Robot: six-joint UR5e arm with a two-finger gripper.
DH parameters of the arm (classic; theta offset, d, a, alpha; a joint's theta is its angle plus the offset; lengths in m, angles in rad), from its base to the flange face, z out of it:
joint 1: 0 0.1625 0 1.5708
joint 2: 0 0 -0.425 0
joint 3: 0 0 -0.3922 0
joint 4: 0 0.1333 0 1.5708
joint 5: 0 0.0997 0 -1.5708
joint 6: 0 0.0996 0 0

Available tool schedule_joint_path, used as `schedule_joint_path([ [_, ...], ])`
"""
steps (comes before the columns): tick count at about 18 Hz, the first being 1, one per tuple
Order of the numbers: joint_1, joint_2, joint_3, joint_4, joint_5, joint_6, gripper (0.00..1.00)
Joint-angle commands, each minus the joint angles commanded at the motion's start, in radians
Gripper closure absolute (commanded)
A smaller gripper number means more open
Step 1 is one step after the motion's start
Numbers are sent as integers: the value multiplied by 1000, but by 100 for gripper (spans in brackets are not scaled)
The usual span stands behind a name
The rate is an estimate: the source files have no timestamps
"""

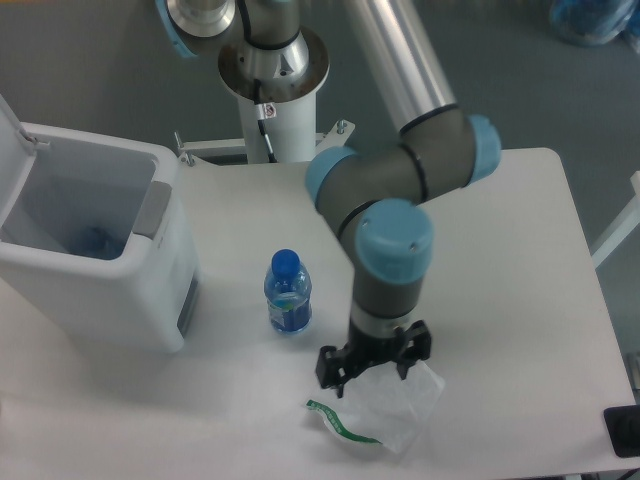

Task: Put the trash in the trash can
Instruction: 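Lower the gripper onto the clear plastic wrapper and close on it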

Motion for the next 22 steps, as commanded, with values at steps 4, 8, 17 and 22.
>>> schedule_joint_path([
  [4,-57,-74,49,-2,75,-94,0],
  [8,-81,-110,57,-2,130,-112,0],
  [17,-109,-152,58,0,241,-135,20],
  [22,-111,-147,55,0,238,-137,68],
])
